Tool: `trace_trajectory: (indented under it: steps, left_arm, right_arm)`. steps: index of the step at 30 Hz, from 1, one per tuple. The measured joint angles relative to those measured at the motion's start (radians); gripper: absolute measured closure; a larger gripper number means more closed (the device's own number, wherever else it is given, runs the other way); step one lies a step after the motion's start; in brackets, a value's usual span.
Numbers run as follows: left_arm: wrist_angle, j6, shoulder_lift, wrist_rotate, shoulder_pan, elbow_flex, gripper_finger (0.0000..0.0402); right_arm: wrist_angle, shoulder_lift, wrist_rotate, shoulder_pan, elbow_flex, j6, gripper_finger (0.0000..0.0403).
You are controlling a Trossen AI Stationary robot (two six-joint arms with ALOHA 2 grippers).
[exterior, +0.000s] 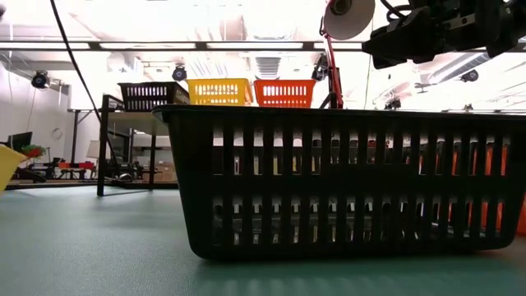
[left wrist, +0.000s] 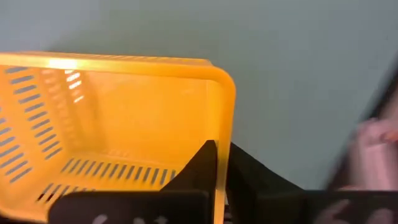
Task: Stack baskets on shelf by color
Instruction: Stack the bottom yellow bin on top of the yellow bin on the shelf
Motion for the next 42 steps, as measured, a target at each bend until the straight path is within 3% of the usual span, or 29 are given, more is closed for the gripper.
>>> trace_trajectory:
  steps: [6,10,14,23,26,32,37,42]
  left_arm:
    - [0.008,-0.122,0.000,-0.051,0.104,0.170,0.0401]
    - [0.059,-0.072,0.000,-0.148,0.164,0.319,0.0401]
    - [0.093,0.096,0.000,-0.270,0.202,0.482,0.0401]
    - [0.104,0.665,0.038,-0.529,0.284,0.828,0.0401]
    - [0.098,0.792,0.044,-0.590,0.345,0.910,0.0401]
    - [-0.038,0.947,0.044,-0.624,0.526,0.984,0.0401]
    - [-0.310,0.978,0.057,-0.635,0.721,0.981,0.0401]
    - [-0.474,1.042,0.113,-0.569,0.856,0.981,0.0401]
  right_arm:
    - [0.001,-0.002,0.000,0.000,0.000,-0.002,0.0394]
    - [0.001,-0.011,0.000,0.000,0.000,-0.024,0.0394]
    - [-0.002,-0.016,0.000,0.000,0.000,-0.034,0.0394]
    - [-0.013,-0.016,0.000,0.000,0.002,-0.048,0.0394]
    - [-0.014,-0.016,0.000,0.000,0.003,-0.048,0.0394]
    - [-0.021,-0.016,0.001,0.000,0.003,-0.048,0.0394]
    - [-0.022,-0.016,0.001,-0.001,0.003,-0.048,0.0394]
    - [-0.023,-0.016,0.003,-0.001,0.004,-0.049,0.0394]
